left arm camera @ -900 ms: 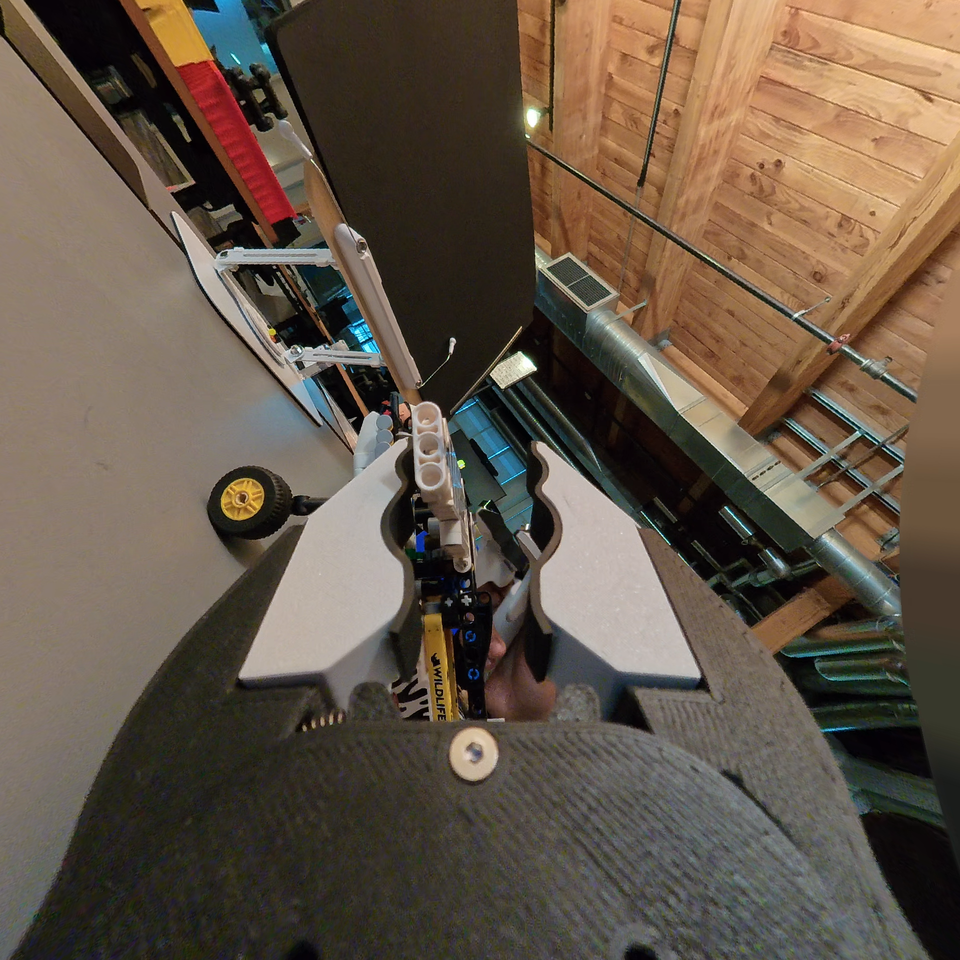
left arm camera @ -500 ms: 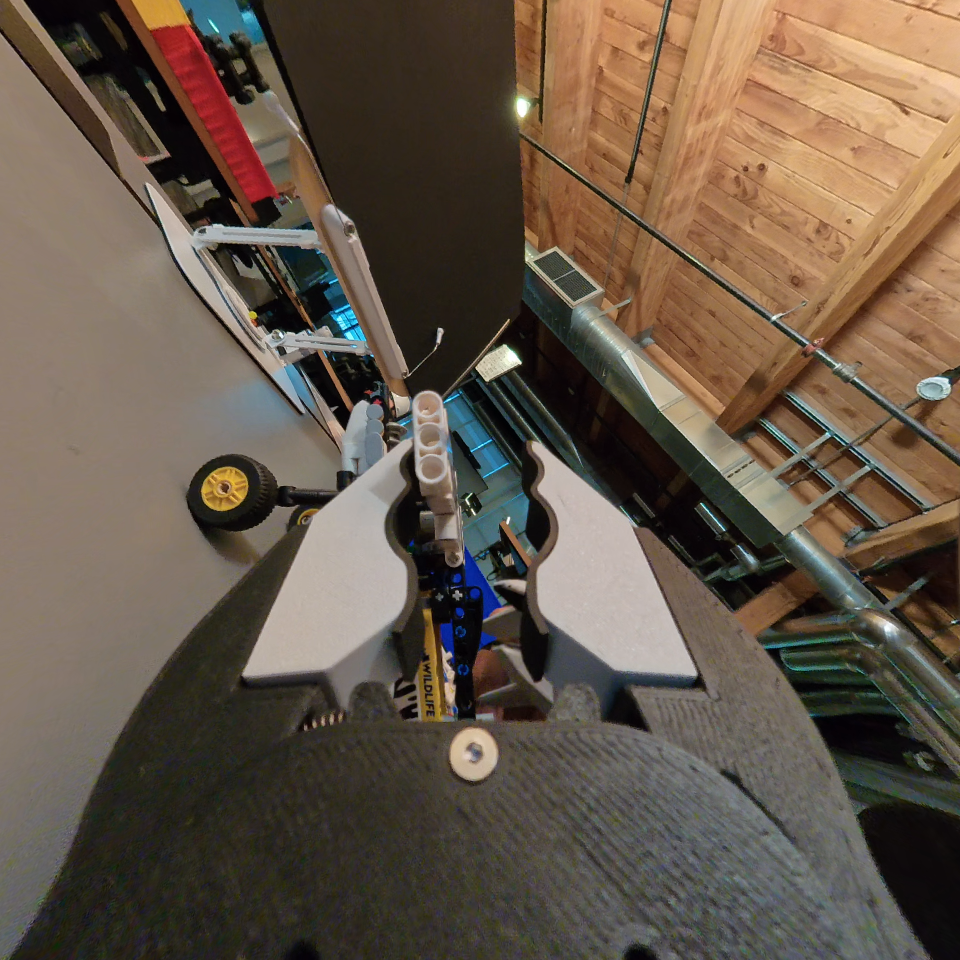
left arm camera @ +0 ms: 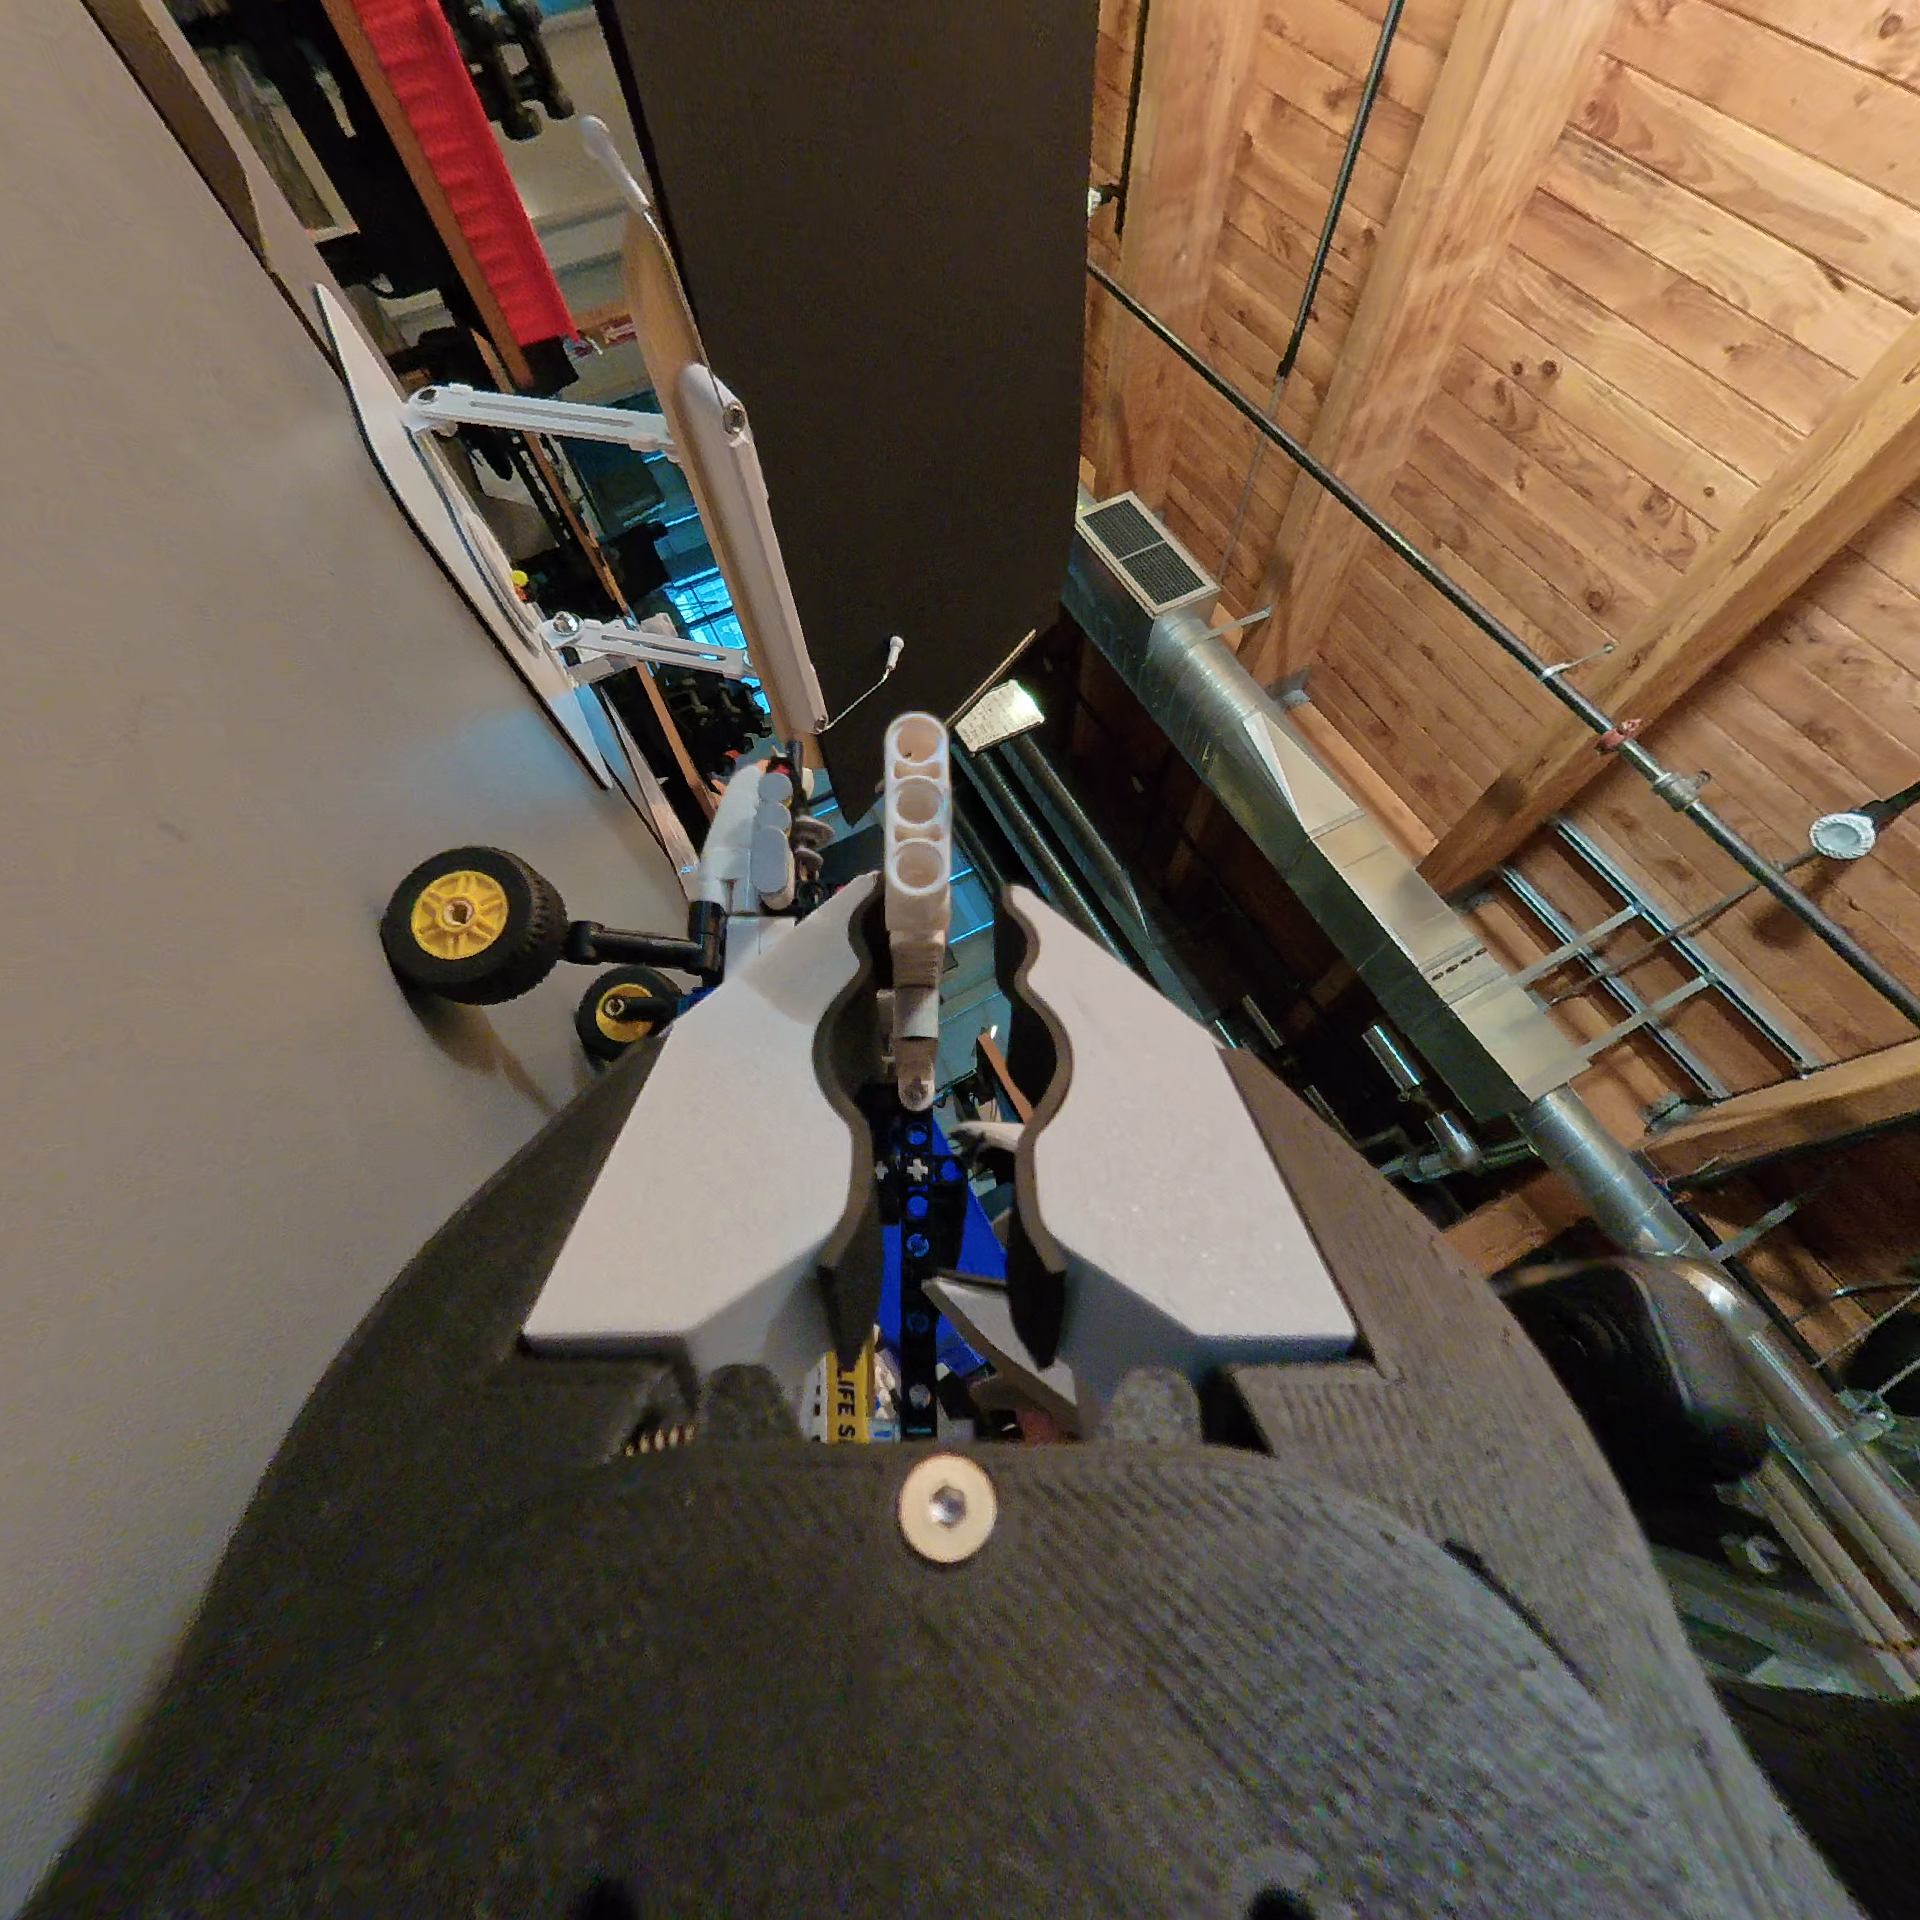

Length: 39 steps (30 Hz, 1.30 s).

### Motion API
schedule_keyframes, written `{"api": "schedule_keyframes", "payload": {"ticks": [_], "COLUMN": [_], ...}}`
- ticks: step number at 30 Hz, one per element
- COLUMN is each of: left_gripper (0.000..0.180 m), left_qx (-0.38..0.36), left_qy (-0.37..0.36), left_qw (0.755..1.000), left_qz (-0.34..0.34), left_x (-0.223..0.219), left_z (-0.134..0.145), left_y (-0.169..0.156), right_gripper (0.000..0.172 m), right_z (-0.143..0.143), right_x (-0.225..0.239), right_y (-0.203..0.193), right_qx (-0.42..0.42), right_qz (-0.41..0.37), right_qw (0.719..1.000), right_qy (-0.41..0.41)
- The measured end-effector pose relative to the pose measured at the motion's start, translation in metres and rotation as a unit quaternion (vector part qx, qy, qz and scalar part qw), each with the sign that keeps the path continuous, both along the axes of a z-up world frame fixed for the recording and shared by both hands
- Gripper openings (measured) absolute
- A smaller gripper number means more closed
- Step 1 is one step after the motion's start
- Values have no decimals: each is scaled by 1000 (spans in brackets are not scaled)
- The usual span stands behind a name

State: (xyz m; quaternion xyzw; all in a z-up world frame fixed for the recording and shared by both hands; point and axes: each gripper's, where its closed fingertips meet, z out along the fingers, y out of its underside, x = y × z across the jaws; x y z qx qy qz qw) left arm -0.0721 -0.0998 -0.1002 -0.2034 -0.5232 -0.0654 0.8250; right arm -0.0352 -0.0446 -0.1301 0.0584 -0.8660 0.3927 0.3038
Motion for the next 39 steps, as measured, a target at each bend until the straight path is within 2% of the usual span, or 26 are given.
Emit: {"api": "schedule_keyframes", "payload": {"ticks": [5,10,15,19,22,29,39], "left_gripper": [4,4,2,2,2,2,2], "left_qx": [-1,1,-2,6,14,18,24], "left_qy": [-11,-11,-14,-13,-16,-17,-18], "left_qw": [1000,1000,1000,1000,1000,1000,1000], "left_qz": [0,1,-3,-4,-2,-4,-6], "left_x": [-2,-1,-1,-1,-2,-2,-2], "left_z": [-3,-3,-4,-4,-5,-5,-5], "left_y": [0,0,1,-1,-3,-3,-4], "right_gripper": [13,34,39,34,18,24,26], "right_z": [7,6,-9,-4,5,23,7], "right_x": [8,2,4,10,15,8,10], "right_y": [1,-2,-3,-3,-3,6,16], "right_qx": [-1,-7,14,-17,-53,-123,-145], "right_qz": [13,0,6,15,25,-1,-38], "right_qw": [1000,1000,999,997,991,981,969], "right_qy": [15,5,-35,-80,-122,-148,-198]}}
